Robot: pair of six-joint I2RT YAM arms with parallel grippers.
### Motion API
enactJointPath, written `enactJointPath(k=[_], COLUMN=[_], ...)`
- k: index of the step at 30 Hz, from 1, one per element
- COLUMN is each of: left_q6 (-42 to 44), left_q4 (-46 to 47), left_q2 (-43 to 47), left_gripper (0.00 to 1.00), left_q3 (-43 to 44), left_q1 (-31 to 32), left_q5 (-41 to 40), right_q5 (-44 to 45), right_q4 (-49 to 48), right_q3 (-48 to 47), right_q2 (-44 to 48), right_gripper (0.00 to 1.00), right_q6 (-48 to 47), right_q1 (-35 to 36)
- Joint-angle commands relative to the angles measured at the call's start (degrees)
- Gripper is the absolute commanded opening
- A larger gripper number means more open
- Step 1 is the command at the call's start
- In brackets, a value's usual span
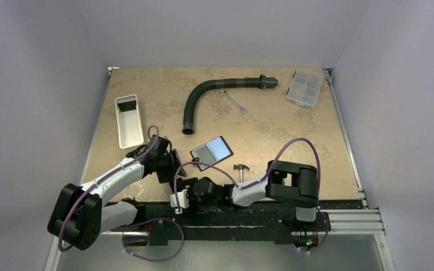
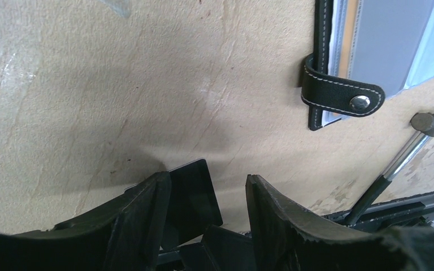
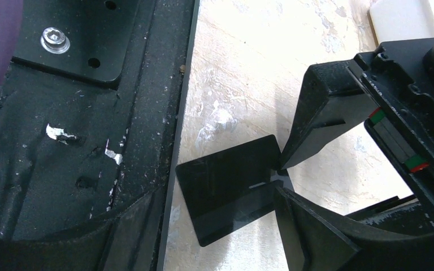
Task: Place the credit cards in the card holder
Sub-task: Pick up the credit card at the corner of the board.
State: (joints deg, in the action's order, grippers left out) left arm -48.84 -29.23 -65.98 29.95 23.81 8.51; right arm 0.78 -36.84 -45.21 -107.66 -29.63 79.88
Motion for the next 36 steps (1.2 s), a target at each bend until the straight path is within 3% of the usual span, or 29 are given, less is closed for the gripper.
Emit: enactJointPath(k=[1, 14, 24, 36], left_q6=[-0.82, -1.79, -1.97, -2.7], left_q4=[-0.14, -0.12, -0.1, 0.41], left_q2=[0.38, 1.03, 1.19, 1.09], left_gripper=[0.56, 0.56, 0.55, 0.55], left_q3=[-0.9, -1.6, -1.82, -2.5], left_q1=[0.44, 1.32, 1.89, 2.64], left_q5=[0.02, 0.72, 1.37, 2.1], right_q5=[0.0, 5.12, 5.52, 2.96], right_q4=[-0.76, -4.25, -3.83, -3.36], right_q3=[-2.02, -2.79, -3.12, -3.52], right_q2=[-0.71, -3.93, -3.32, -2.7], right_gripper=[0.8, 0.75, 0.52, 0.39], right_q6=[-1.95, -1.86, 1.42, 4.79], right_q1=[0.58, 1.2, 1.16, 1.07])
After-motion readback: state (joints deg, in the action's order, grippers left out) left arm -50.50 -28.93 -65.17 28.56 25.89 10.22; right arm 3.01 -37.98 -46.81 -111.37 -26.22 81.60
